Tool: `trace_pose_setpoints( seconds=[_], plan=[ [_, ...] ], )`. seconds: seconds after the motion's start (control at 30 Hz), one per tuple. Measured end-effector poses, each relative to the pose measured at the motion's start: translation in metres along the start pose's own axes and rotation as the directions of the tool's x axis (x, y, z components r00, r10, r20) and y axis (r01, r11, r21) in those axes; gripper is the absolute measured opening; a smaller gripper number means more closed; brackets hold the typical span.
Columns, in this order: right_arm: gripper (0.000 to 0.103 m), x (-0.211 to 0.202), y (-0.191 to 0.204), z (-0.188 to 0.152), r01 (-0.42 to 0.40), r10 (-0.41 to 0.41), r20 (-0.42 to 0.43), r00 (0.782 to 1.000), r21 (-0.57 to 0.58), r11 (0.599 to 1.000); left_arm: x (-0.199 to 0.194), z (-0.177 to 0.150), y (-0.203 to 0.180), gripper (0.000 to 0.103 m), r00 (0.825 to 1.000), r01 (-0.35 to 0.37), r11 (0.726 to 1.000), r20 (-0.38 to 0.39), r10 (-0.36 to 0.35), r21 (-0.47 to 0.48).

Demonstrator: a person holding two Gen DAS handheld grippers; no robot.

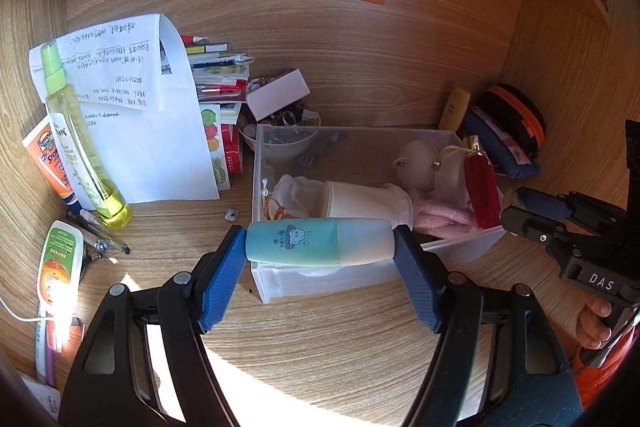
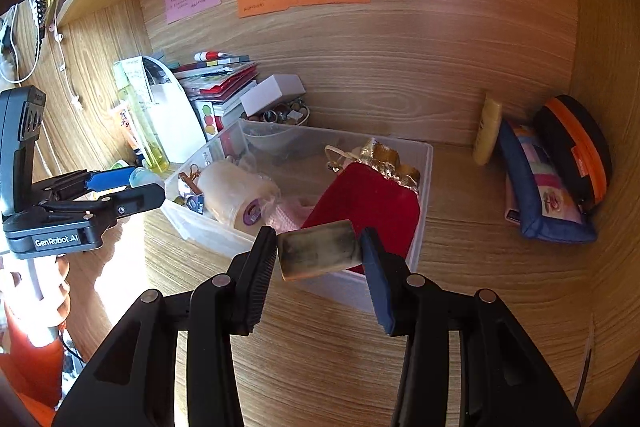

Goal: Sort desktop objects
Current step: 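Lift the tube and clear block and carry both over the clear box, then lower the tube and block into the clear box and open both grippers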

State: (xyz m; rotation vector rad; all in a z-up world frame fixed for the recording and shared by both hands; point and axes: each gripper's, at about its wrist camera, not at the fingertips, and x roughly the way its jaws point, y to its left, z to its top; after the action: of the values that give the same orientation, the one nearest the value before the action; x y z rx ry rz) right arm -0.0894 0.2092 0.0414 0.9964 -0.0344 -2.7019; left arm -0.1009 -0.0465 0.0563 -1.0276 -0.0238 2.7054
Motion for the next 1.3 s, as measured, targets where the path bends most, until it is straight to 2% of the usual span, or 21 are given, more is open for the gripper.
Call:
trace_pose_setpoints(
  seconds=[0.2, 0.43, 0.57, 0.7, 0.93, 1.03, 1.1, 1.3],
  plan=[
    [0.04, 0.017, 0.013, 0.017, -0.008, 0.008, -0.007, 1.0, -0.033, 0.999, 0.011, 0.016, 0.001, 0.073, 1.0, 0.004, 1.0, 0.006, -0.004, 0.008],
    [0.04, 0.042, 0.019, 0.034, 0.014, -0.016, -0.029, 0.999, -0.058, 0.998, 0.035, 0.028, 0.007, 0.073, 1.0, 0.01, 1.0, -0.021, -0.011, -0.01],
    [0.04, 0.054, 0.019, 0.037, 0.032, -0.035, -0.048, 0.998, -0.074, 0.997, 0.047, 0.028, 0.009, 0.073, 0.999, 0.012, 1.0, -0.041, -0.013, -0.012],
    [0.04, 0.061, 0.019, 0.037, 0.045, -0.05, -0.057, 0.997, -0.088, 0.995, 0.058, 0.026, 0.01, 0.073, 0.996, 0.046, 0.999, -0.077, -0.047, -0.018],
    [0.04, 0.067, 0.024, 0.036, 0.059, -0.068, -0.067, 0.995, -0.119, 0.991, 0.059, 0.025, 0.01, 0.074, 0.994, 0.071, 0.997, -0.083, -0.073, -0.019],
    [0.046, 0.066, 0.026, 0.036, 0.05, -0.059, -0.071, 0.996, -0.123, 0.991, 0.059, 0.025, 0.01, 0.075, 0.991, 0.098, 0.995, -0.095, -0.099, -0.021],
    [0.054, 0.063, 0.028, 0.036, 0.051, -0.06, -0.062, 0.996, -0.124, 0.991, 0.058, 0.025, 0.01, 0.076, 0.989, 0.109, 0.994, -0.098, -0.111, -0.028],
    [0.055, 0.052, 0.033, 0.038, 0.068, -0.073, -0.032, 0.997, -0.136, 0.988, 0.05, 0.026, 0.013, 0.076, 0.99, 0.113, 0.993, -0.082, -0.115, -0.036]
  ],
)
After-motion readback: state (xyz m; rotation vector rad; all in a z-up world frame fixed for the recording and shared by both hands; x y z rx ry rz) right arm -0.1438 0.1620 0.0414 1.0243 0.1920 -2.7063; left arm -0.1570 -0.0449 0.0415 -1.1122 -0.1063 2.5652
